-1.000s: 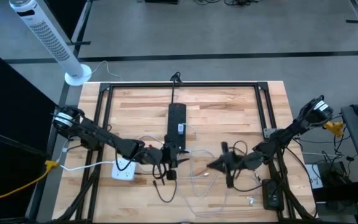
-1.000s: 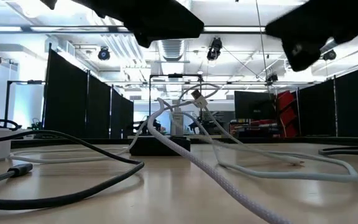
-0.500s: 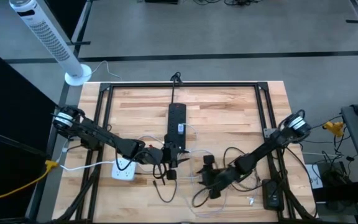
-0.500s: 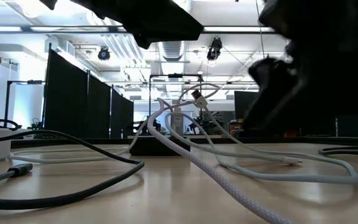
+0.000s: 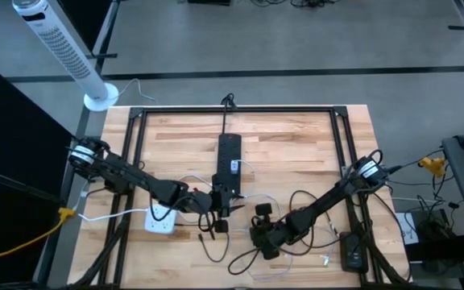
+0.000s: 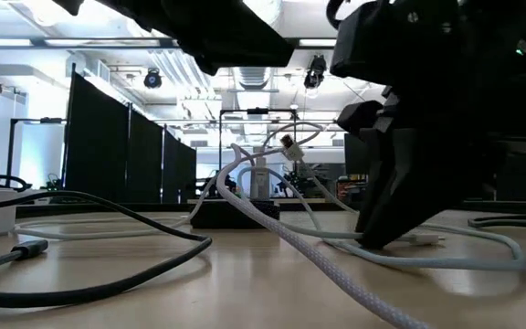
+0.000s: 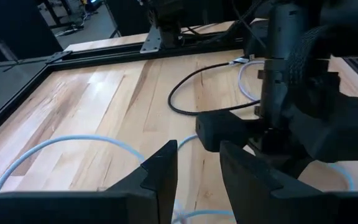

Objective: Insert USB
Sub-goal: Insert the light blue charger cable into the center black outlet extension

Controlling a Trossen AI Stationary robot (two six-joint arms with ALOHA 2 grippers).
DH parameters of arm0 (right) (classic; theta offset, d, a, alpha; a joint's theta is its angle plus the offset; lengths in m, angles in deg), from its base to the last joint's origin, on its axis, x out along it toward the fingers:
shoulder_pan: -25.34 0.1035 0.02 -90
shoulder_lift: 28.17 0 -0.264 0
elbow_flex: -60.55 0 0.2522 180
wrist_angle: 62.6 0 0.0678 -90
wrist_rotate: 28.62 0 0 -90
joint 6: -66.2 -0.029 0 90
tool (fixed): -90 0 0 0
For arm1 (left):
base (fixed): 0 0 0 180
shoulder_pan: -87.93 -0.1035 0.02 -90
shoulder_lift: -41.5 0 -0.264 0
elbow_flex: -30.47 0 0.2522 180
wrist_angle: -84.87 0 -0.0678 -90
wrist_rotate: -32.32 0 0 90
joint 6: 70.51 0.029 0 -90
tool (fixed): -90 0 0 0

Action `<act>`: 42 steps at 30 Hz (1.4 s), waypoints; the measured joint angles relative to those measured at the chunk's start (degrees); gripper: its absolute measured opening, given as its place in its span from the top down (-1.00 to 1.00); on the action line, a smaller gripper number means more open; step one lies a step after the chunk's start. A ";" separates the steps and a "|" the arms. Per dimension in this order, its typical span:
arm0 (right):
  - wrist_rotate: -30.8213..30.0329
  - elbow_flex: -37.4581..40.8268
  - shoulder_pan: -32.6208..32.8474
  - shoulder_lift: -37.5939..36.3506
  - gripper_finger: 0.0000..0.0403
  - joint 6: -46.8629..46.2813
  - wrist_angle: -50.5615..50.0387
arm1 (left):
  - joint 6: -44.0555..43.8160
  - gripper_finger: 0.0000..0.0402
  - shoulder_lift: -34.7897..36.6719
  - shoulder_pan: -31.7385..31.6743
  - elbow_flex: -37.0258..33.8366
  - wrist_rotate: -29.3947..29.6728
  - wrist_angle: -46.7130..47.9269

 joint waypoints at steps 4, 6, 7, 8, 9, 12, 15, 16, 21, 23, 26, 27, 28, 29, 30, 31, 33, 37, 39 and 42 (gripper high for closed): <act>-7.12 4.59 -0.09 -3.14 0.99 -3.31 1.14 | -1.55 0.49 0.33 -0.02 0.00 2.93 1.15; -8.83 8.00 -0.09 -6.21 0.99 -5.83 2.59 | -1.58 0.49 0.64 -0.04 0.00 3.00 1.66; -8.90 10.00 -0.08 -8.19 0.99 -6.80 4.02 | -1.57 0.49 0.78 -0.03 0.00 3.00 1.64; -9.13 12.01 -0.05 -10.35 0.99 -7.52 6.28 | -1.56 0.49 1.03 -0.02 0.00 2.99 1.74; -9.85 14.14 0.16 -12.75 1.00 -8.12 8.69 | -1.56 0.49 1.20 -0.02 0.00 2.99 1.87; -13.19 20.98 1.31 -21.37 1.00 -8.64 16.65 | -1.58 0.49 1.55 -0.02 0.00 2.99 2.09; -19.83 28.16 3.68 -30.39 1.00 -7.67 26.84 | -1.60 0.49 1.55 -0.02 0.00 3.00 2.73; -22.82 30.65 4.79 -33.04 1.00 -6.59 31.28 | -1.61 0.49 1.55 -0.02 0.00 3.00 2.72; -32.90 43.30 10.30 -38.34 1.00 7.67 66.59 | -1.63 0.49 1.55 -0.02 0.00 2.64 2.38; -31.74 47.20 10.77 -36.93 1.00 13.02 81.79 | -1.53 0.49 1.55 -0.04 0.00 0.14 1.22; -27.27 50.12 10.28 -31.97 1.00 18.84 99.35 | 0.00 0.46 1.06 -0.07 0.00 -3.34 -3.41; -25.94 50.19 9.96 -29.85 1.00 20.82 104.12 | 0.77 0.45 0.73 -0.07 0.00 -4.21 -5.31; -24.65 49.54 9.25 -28.52 1.00 22.24 104.32 | 1.57 0.44 0.13 -0.07 0.00 -5.08 -6.84; -23.58 48.32 8.39 -27.54 1.00 23.27 104.15 | 2.09 0.42 -0.66 -0.09 0.00 -5.99 -8.84; -22.49 46.87 7.56 -26.15 1.00 23.67 104.60 | 2.70 0.41 -1.59 -0.13 0.00 -6.44 -10.39; -21.35 45.43 6.64 -24.76 1.00 24.04 104.73 | 3.23 0.40 -2.70 -0.13 -0.02 -6.56 -11.98; -17.80 42.02 5.03 -21.82 1.00 25.39 104.45 | 4.70 0.37 -4.71 -0.34 -0.01 -6.59 -15.30; -12.90 36.22 3.24 -17.33 1.00 28.47 104.70 | 6.14 0.31 -7.70 -0.95 -0.02 -6.90 -19.86; -12.85 34.41 2.89 -15.73 1.00 29.94 104.47 | 6.22 0.27 -8.14 -1.22 -0.02 -9.20 -21.41; -12.84 32.84 2.84 -14.49 1.00 31.08 104.52 | 6.20 0.19 -8.11 -1.32 -0.02 -11.71 -23.16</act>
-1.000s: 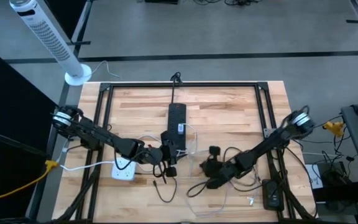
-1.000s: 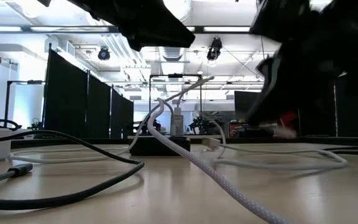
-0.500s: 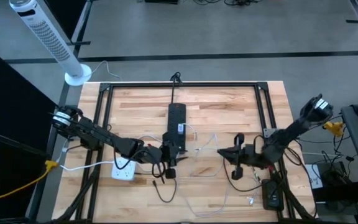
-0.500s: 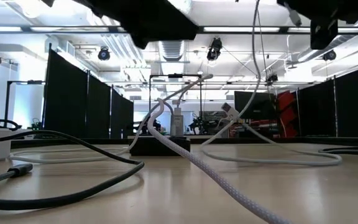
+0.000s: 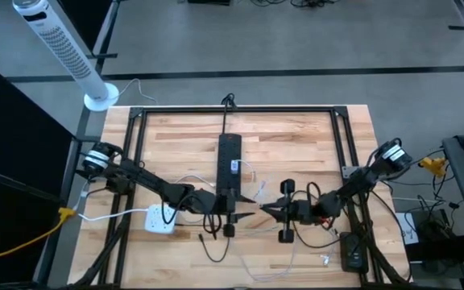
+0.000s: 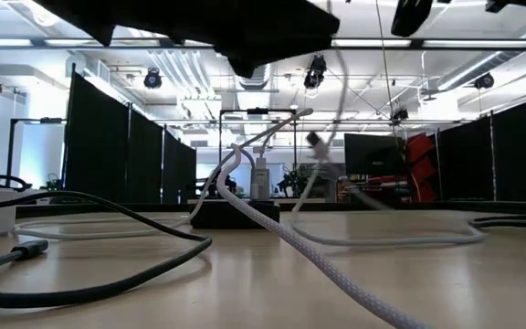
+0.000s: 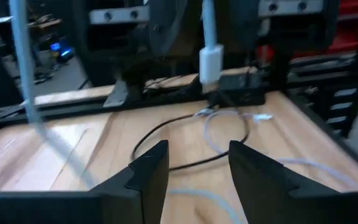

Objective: Insert USB
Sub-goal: Insert the light blue charger cable into the center black outlet extension

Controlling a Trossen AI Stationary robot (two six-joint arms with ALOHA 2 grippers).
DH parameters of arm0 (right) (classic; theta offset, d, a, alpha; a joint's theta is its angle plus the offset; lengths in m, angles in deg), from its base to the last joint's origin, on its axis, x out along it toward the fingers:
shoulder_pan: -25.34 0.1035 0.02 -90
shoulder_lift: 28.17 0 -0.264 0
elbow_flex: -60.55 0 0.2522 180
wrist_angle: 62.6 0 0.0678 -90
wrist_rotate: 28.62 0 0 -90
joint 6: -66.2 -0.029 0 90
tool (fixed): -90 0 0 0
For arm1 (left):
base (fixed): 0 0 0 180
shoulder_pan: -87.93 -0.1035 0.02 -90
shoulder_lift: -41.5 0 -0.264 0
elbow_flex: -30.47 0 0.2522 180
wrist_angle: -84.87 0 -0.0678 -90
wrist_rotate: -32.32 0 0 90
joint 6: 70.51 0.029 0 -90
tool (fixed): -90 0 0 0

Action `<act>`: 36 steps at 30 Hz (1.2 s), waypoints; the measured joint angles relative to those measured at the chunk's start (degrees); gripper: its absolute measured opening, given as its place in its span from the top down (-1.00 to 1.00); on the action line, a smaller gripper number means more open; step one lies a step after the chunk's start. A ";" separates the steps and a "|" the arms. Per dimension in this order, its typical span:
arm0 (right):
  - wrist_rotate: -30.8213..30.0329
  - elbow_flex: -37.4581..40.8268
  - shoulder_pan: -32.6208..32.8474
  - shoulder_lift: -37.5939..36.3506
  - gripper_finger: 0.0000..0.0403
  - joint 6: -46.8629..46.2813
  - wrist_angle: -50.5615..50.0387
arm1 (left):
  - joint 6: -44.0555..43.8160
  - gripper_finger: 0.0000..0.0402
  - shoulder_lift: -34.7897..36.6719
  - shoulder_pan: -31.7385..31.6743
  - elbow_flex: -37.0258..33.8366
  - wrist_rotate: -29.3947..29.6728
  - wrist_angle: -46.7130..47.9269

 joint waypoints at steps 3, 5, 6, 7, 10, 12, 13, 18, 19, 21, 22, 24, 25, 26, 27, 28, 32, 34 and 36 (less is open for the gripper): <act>0.23 -0.57 -0.06 0.54 1.00 -0.37 -0.15 | 0.00 0.12 0.00 0.01 0.00 -0.40 -2.20; 0.93 -0.88 -0.20 0.95 1.00 -0.75 -0.03 | 0.00 0.07 0.04 0.00 0.00 -0.36 -2.94; 1.12 -0.94 -0.36 1.12 1.00 -0.84 -0.04 | 0.01 0.05 0.01 -0.03 0.00 -0.05 -3.22; 1.12 -1.14 -0.52 1.35 1.00 -1.11 -0.06 | 0.03 0.04 -0.20 -0.07 0.00 0.83 -3.83; 1.24 -1.69 -1.10 2.21 1.00 -1.79 -0.25 | 0.52 0.01 -0.33 -0.13 0.00 2.63 -4.46; 1.31 -2.31 -1.48 2.84 1.00 -1.80 -0.44 | 0.59 0.00 -0.67 -0.26 0.00 2.68 -5.11; 1.28 -2.50 -1.67 3.00 1.00 -1.78 -0.52 | 0.60 0.00 -0.78 -0.26 0.00 2.68 -5.13; 1.51 -3.70 -2.72 3.04 1.00 -1.80 -2.62 | 0.61 0.01 -1.08 -0.26 0.34 2.66 -5.51; 1.53 -3.81 -2.87 3.04 1.00 -1.80 -2.81 | 0.61 0.02 -1.09 -0.26 0.45 2.64 -5.50; 1.62 -3.88 -3.11 3.04 1.00 -1.78 -2.95 | 0.44 0.03 -1.09 -0.26 0.53 2.66 -5.48; 1.62 -3.88 -3.11 3.04 1.00 -1.79 -2.97 | 0.30 0.04 -1.09 -0.26 0.60 2.65 -5.48; 1.61 -3.88 -3.15 3.04 1.00 -1.80 -3.04 | -0.03 0.07 -1.09 -0.26 0.61 2.66 -5.48; 1.62 -3.88 -3.15 3.04 1.00 -1.80 -3.03 | -0.01 0.08 -1.09 -0.26 0.61 2.66 -5.44; 1.63 -3.88 -3.15 3.04 1.00 -1.81 -3.04 | -0.01 0.10 -1.09 -0.26 0.61 2.66 -5.37; 1.64 -3.88 -3.15 3.04 1.00 -2.04 -3.07 | -0.02 0.12 -1.09 -0.26 0.63 2.67 -5.16; 1.65 -3.88 -3.16 3.04 1.00 -2.37 -3.29 | -0.03 0.13 -1.09 -0.26 0.66 2.67 -4.92; 1.65 -3.88 -3.20 3.04 1.00 -3.12 -4.44 | -0.03 0.22 -1.09 -0.26 0.66 2.70 -4.65; 1.63 -3.88 -3.20 3.04 1.00 -3.15 -4.73 | -0.03 0.27 -1.09 -0.26 0.66 2.69 -4.68; 1.59 -3.88 -3.20 3.04 1.00 -3.15 -4.71 | -0.03 0.31 -1.09 -0.21 0.66 2.68 -4.67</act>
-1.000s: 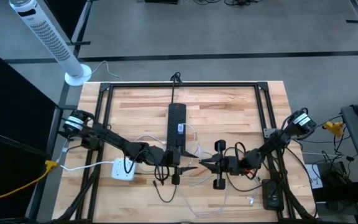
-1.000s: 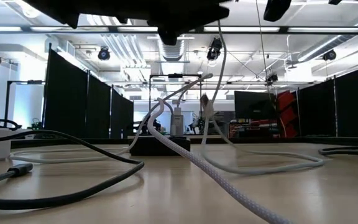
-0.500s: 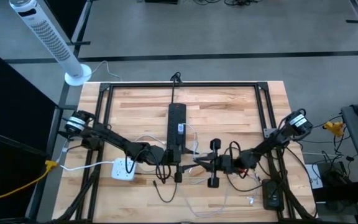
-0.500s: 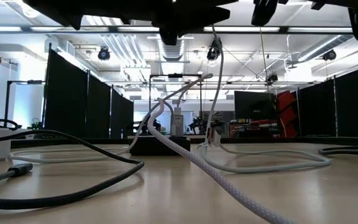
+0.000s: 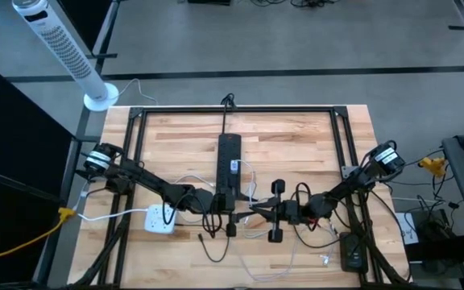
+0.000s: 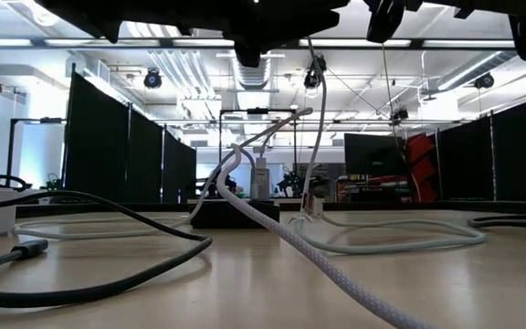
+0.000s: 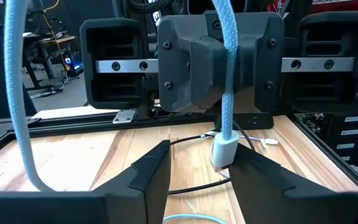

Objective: Insert USB
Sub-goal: Insert the light blue charger cable into the center black outlet extension

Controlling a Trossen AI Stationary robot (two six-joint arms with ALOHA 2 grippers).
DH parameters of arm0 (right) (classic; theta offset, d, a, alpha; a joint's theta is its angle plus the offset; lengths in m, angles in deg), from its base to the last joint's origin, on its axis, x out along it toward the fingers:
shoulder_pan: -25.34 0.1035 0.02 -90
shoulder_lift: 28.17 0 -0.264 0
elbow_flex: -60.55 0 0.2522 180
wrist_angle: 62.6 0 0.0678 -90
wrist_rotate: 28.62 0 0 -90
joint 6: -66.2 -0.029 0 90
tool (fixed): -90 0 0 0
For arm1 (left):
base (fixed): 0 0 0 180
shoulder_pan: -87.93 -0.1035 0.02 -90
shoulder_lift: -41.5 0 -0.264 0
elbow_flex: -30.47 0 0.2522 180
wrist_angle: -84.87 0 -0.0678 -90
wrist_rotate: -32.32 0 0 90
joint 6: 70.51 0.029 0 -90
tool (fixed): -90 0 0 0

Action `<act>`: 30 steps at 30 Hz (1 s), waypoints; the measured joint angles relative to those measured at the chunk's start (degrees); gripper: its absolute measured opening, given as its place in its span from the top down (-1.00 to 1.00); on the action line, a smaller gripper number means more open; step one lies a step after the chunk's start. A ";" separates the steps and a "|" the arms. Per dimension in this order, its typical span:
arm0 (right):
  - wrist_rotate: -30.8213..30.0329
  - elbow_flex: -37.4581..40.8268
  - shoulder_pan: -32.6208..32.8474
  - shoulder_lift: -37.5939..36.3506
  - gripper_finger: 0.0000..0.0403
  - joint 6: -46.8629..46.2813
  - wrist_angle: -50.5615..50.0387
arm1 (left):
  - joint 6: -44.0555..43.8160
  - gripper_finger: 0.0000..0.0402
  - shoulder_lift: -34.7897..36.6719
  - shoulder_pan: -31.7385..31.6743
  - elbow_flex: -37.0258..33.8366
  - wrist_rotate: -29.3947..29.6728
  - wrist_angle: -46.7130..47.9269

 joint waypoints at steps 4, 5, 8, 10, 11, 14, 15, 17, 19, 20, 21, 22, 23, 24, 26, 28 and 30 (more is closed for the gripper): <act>-0.22 0.00 0.09 0.00 1.00 0.41 0.07 | 0.00 0.42 0.10 0.26 0.00 0.00 0.92; -0.46 0.00 0.13 0.00 1.00 0.50 0.11 | 0.00 0.45 0.11 0.31 0.00 0.00 1.05; -0.58 0.00 0.15 0.00 1.00 0.51 0.20 | 0.05 0.56 0.33 0.44 0.00 -0.02 1.34; -0.60 0.05 0.15 0.00 1.00 0.50 0.16 | 0.16 0.64 0.40 0.48 0.00 0.00 1.32; -0.61 0.09 0.15 0.00 1.00 0.50 0.14 | 0.19 0.68 0.50 0.58 0.00 -0.02 1.42; -0.68 0.29 0.15 -0.02 1.00 0.50 0.23 | 0.85 0.81 1.17 0.86 0.00 -0.01 2.58; -0.67 0.38 0.15 -0.02 1.00 0.51 0.34 | 1.21 0.85 1.39 1.03 0.00 0.00 2.99; -0.78 0.63 0.15 -0.09 1.00 0.50 0.40 | 1.95 0.92 2.03 1.36 0.00 0.13 4.26; -1.58 0.87 0.31 -0.13 1.00 0.50 0.48 | 2.49 0.97 2.39 1.72 0.00 0.44 4.84; -1.83 1.02 0.33 -0.13 1.00 0.52 0.50 | 2.70 0.97 2.58 1.94 0.00 1.01 5.44; -1.98 1.09 0.31 -0.13 1.00 0.54 0.49 | 2.86 0.97 2.70 2.07 0.00 1.54 5.78; -2.07 1.10 0.31 -0.13 1.00 0.79 0.45 | 2.97 0.97 2.76 2.18 0.00 2.13 6.02; -2.09 1.16 0.31 -0.13 1.00 1.07 0.40 | 3.02 0.97 2.84 2.21 0.00 2.55 6.42; -2.09 1.18 0.31 -0.13 1.00 1.32 0.29 | 3.03 0.97 2.91 2.21 0.00 2.58 6.67; -2.11 1.18 0.29 -0.13 1.00 1.30 -0.26 | 3.04 0.97 2.93 2.20 0.00 2.60 7.07; -2.08 1.18 0.29 -0.13 1.00 0.96 -0.86 | 3.04 0.97 2.93 2.21 0.00 2.60 7.50; -2.07 1.18 0.28 -0.28 1.00 1.06 -2.22 | 3.04 0.97 2.95 2.21 0.00 2.60 8.12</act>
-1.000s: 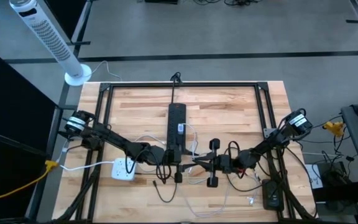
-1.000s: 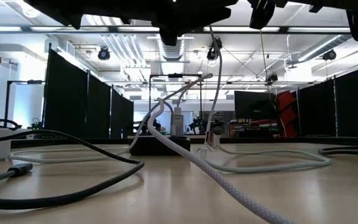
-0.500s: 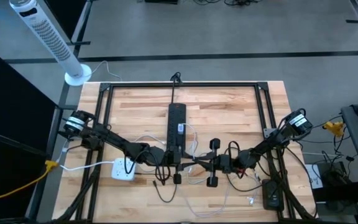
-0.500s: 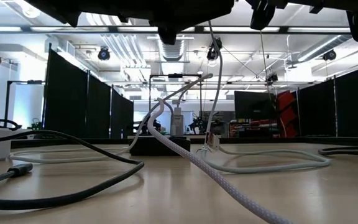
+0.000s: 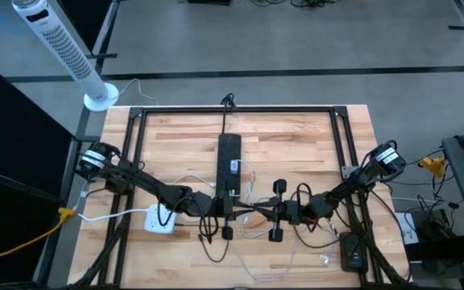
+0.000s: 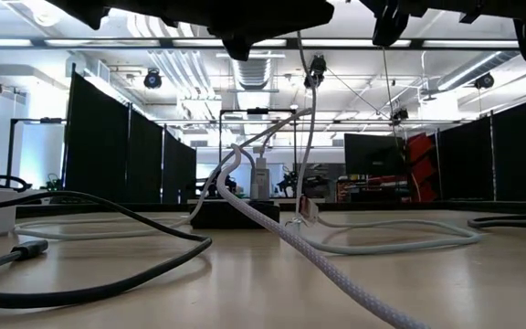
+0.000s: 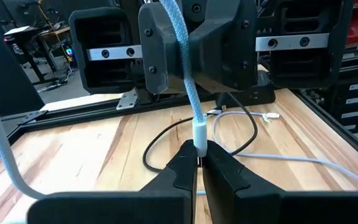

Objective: Insert USB
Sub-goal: Insert the light blue charger cable into the center black outlet extension

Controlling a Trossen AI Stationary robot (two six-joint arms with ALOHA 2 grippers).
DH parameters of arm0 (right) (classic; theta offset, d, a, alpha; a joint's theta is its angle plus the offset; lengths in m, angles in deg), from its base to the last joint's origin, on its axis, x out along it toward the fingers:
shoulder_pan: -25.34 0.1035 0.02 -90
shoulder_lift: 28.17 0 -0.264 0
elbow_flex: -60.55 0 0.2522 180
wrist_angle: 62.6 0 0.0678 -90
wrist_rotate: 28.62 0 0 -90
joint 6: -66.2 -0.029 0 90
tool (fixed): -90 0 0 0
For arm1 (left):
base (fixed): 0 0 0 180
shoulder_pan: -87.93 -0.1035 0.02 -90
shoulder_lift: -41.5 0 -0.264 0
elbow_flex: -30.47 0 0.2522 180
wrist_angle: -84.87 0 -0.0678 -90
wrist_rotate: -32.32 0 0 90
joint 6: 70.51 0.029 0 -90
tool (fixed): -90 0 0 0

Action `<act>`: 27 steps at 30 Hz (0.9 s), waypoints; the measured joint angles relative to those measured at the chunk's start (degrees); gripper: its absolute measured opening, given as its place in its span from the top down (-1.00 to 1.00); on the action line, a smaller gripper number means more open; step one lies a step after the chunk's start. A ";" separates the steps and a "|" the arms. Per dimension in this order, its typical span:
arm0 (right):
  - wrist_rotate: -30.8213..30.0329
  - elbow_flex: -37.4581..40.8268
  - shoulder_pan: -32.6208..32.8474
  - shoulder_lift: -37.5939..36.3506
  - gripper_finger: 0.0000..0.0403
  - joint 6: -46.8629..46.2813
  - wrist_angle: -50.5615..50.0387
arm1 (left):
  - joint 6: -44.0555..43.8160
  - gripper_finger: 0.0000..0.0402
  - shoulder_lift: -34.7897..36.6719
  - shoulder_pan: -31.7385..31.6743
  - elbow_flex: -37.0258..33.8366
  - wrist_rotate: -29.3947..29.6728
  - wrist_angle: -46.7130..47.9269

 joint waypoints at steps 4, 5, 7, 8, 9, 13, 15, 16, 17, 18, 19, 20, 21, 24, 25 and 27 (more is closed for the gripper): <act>-0.20 0.02 0.13 -1.96 0.92 0.93 -7.43 | -0.14 1.00 0.24 0.00 0.27 0.25 1.89; -0.44 0.02 0.15 -2.66 0.87 0.98 -10.33 | -0.32 0.98 0.41 -0.04 0.87 0.14 2.85; -0.50 -0.33 0.15 -4.78 0.74 0.30 -16.12 | -1.36 0.97 0.58 -0.03 2.34 0.25 6.35; -0.38 -0.60 0.25 -6.03 0.68 -0.11 -18.73 | -2.20 0.97 0.59 -0.02 3.40 0.26 9.09; -0.44 -1.03 0.40 -7.37 0.61 -0.45 -22.08 | -3.28 0.97 0.68 -0.02 4.63 0.08 12.67; -0.38 -3.32 1.38 -12.42 0.36 -1.19 -36.97 | -9.39 0.98 1.71 0.09 11.32 -1.53 33.89; -0.21 -5.12 2.21 -14.37 0.26 -1.18 -44.00 | -12.44 0.98 2.03 0.49 14.16 -2.27 42.73; -0.23 -5.85 2.71 -15.20 0.22 -1.18 -47.28 | -13.20 0.98 2.05 0.78 15.14 -3.13 45.92; -0.21 -6.61 3.21 -15.79 0.18 -1.19 -50.08 | -13.41 0.98 2.07 1.20 15.62 -3.74 48.20; -0.19 -7.37 3.73 -16.10 0.15 -1.19 -52.03 | -13.44 0.99 2.12 1.65 15.77 -4.57 49.84; -0.15 -7.93 4.34 -16.34 0.13 -1.18 -53.54 | -13.39 0.99 2.12 2.14 15.80 -4.92 50.89; -0.15 -8.34 4.96 -16.38 0.11 -0.75 -54.67 | -13.29 0.99 2.12 2.44 15.79 -5.88 51.62; -0.13 -8.69 5.56 -16.37 0.10 0.30 -55.54 | -12.92 0.99 2.19 2.71 15.68 -7.37 51.67; 0.50 -9.38 7.29 -15.14 0.08 6.10 -55.69 | -10.89 0.99 3.20 3.14 14.08 -14.02 50.85; 0.55 -9.62 7.92 -14.61 0.08 8.42 -55.74 | -10.60 0.99 3.50 3.15 13.15 -16.33 49.36; 0.62 -10.47 8.59 -13.14 0.08 12.61 -56.01 | -10.25 0.99 4.05 3.11 10.77 -19.59 47.15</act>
